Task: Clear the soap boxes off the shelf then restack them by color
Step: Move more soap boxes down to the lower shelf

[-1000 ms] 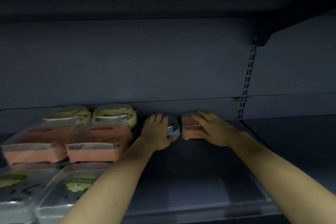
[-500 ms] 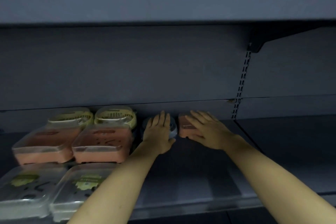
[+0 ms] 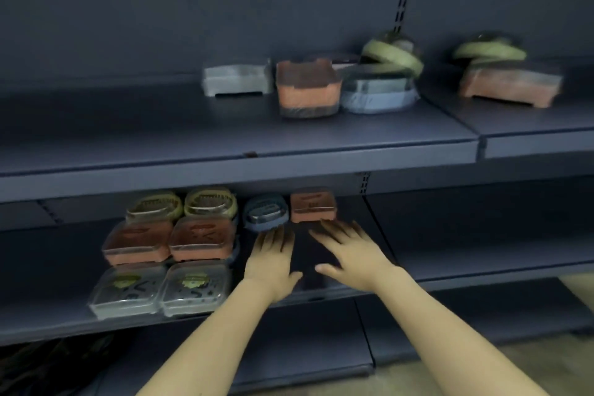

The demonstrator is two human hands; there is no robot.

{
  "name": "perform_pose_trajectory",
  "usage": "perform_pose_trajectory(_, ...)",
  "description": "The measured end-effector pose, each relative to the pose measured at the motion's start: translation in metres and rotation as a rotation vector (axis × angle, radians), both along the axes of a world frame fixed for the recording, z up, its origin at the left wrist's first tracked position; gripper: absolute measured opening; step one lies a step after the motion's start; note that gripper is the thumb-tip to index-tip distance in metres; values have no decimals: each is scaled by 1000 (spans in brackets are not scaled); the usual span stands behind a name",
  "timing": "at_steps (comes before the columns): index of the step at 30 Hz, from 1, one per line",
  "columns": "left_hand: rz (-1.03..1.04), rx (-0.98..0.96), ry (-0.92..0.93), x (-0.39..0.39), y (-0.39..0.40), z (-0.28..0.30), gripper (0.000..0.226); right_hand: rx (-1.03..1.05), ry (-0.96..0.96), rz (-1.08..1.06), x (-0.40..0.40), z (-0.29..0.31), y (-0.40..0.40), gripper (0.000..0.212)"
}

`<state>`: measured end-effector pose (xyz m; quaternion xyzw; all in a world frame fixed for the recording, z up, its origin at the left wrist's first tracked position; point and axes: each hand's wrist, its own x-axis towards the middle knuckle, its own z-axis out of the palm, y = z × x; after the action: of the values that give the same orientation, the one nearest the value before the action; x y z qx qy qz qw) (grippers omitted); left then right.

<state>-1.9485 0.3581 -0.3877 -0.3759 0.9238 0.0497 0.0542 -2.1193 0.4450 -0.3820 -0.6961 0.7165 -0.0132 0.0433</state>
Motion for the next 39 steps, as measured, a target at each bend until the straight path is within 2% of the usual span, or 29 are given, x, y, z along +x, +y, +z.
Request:
perform_pose_trajectory(4,-6,35,26,8,41,43,79,-27,10,12,14,43,43,85)
perform_pose_trajectory(6,-16,42,33,10,56,65,78,-46,13,17,18,64,61,86)
perform_pose_trajectory(11,-82,19,123,16,84,123,75,-94,4,-6,28,117,92,81)
perform_pose_trajectory(17,-164,-83,288,27,100,180,63,-202,69,22,39,170,103,61)
perform_pose_trajectory(20,-156,-150,326,30,99,206,58,-228,85,34,41,193,97,61)
perform_pose_trajectory(28,-110,-272,299,30,62,255,66,-297,140,68,30,234,59,62)
perform_pose_trajectory(33,-63,-321,297,25,23,264,67,-335,133,13,13,249,15,63)
perform_pose_trajectory(39,59,-304,247,30,-26,263,69,-239,136,-89,12,258,-38,65)
